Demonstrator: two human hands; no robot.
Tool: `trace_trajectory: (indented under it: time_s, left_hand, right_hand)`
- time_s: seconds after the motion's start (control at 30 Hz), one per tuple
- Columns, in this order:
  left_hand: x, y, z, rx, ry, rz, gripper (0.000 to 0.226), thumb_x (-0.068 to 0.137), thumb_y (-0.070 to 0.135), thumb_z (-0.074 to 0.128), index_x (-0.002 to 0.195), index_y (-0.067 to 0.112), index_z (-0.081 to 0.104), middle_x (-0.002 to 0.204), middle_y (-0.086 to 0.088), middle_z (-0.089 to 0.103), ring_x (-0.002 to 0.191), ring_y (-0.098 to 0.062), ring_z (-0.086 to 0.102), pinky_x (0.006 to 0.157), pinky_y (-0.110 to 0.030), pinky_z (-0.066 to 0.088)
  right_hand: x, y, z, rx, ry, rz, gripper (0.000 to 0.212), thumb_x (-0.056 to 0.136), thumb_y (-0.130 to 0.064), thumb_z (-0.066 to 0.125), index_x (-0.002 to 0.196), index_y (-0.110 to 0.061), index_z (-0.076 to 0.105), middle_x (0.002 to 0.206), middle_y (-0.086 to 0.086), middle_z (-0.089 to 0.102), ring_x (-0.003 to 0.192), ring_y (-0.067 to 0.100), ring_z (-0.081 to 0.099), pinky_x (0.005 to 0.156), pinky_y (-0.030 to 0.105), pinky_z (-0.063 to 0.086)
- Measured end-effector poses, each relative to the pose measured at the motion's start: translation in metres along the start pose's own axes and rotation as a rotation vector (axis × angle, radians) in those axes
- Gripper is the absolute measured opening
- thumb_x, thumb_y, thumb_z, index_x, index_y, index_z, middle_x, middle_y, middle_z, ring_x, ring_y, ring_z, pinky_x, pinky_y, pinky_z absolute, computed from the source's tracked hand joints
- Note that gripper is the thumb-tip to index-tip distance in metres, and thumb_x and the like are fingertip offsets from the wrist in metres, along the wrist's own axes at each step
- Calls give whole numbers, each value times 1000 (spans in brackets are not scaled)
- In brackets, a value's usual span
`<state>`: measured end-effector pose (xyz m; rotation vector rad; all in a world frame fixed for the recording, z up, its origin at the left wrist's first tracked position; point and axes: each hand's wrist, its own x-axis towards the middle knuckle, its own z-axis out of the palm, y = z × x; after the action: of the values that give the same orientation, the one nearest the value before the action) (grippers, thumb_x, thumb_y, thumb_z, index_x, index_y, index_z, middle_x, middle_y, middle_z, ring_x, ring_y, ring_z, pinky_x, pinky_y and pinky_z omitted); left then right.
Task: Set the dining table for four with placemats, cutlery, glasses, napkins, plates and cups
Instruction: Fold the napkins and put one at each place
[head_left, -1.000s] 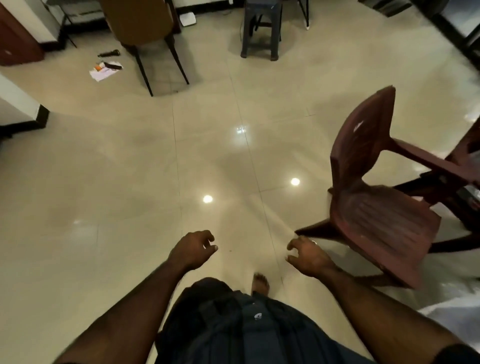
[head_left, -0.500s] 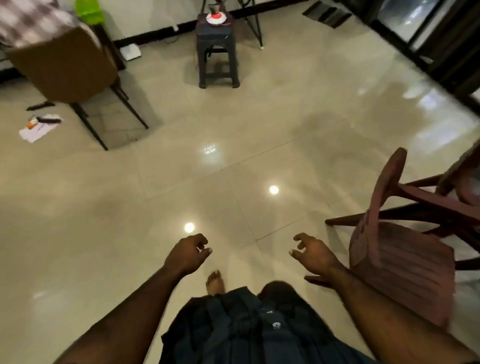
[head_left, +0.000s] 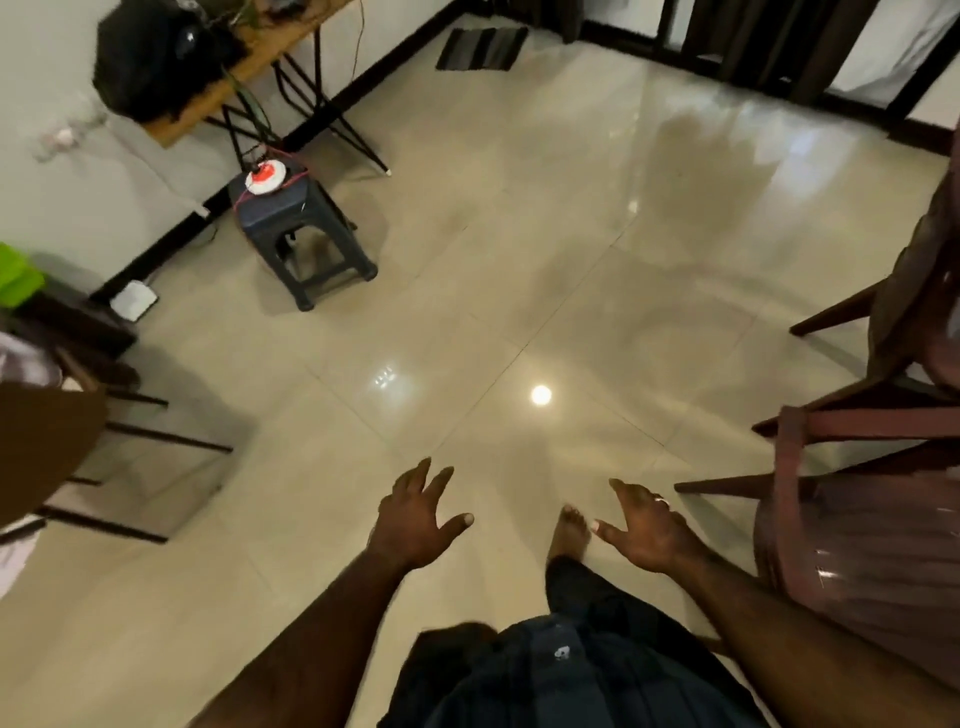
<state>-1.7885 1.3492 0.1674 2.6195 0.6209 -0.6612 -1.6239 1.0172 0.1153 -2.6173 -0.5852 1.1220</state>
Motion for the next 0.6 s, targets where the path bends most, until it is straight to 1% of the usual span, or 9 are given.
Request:
trace_trajectory:
  time_s: [0.07,0.17,0.23,0.33,0.43,0.5,0.53,0.57,0.6]
  left_hand:
    - [44,11,-35,28,9,17,94,89,87,40,167,39,16,177,-2,0,162,-29,5,123,-54,24]
    - [109,32,-82,-5,57,21,93,90,88,39,167,41,15,177,0,-6,163,-27,-2,124,-55,20]
    - [157,44,-109,-70,63,17,93,89,88,40,166,43,17,177,3,-6,162,-25,0,125,-56,21]
    - [241,57,-142,-81,10,38,95,86,89,42,165,42,19,177,3,0,161,-26,6,124,-57,26]
    - [341,81,-174,-65,-57,88,93,89,85,46,166,41,19,177,1,2,161,-29,7,124,-56,26]
    - [404,105,-201,-33,-99,125,92,90,82,47,166,40,19,177,1,2,161,-29,6,124,-56,25]
    - [438,120,-216,-14,-124,156,93,90,83,47,166,39,19,177,0,3,161,-29,7,124,-55,25]
    - [450,132,-223,3,-135,195,95,88,86,45,166,39,19,177,0,4,161,-29,7,124,-55,26]
    - [489,157,-240,43,-179,256,99,84,90,42,166,39,19,177,-1,4,161,-29,8,124,-54,26]
  right_hand:
    - [40,-5,-49,-37,19,-32,95,93,-81,41,166,-28,12,172,7,22,153,33,31,119,50,35]
    - [94,-12,-133,-69,100,-67,100,87,-88,34,166,-31,15,173,5,19,156,31,27,122,48,32]
    - [128,-13,-185,-7,176,-52,97,88,-87,37,165,-32,18,173,3,21,156,30,28,121,47,33]
    - [176,1,-246,111,265,4,87,94,-79,44,164,-32,22,171,2,26,154,30,31,122,47,33]
    - [217,35,-280,168,277,137,86,95,-76,46,164,-29,24,170,4,28,153,30,33,123,47,32]
    - [232,58,-291,195,228,251,90,94,-78,43,165,-28,22,171,6,27,154,30,31,123,47,29]
    - [239,68,-296,221,208,316,92,93,-80,43,165,-28,22,171,6,27,154,30,30,123,47,29]
    - [236,73,-295,229,192,365,94,92,-81,43,165,-28,22,171,7,27,154,31,30,123,48,30]
    - [249,82,-309,299,199,436,95,91,-82,44,165,-27,22,171,8,27,154,31,31,123,49,31]
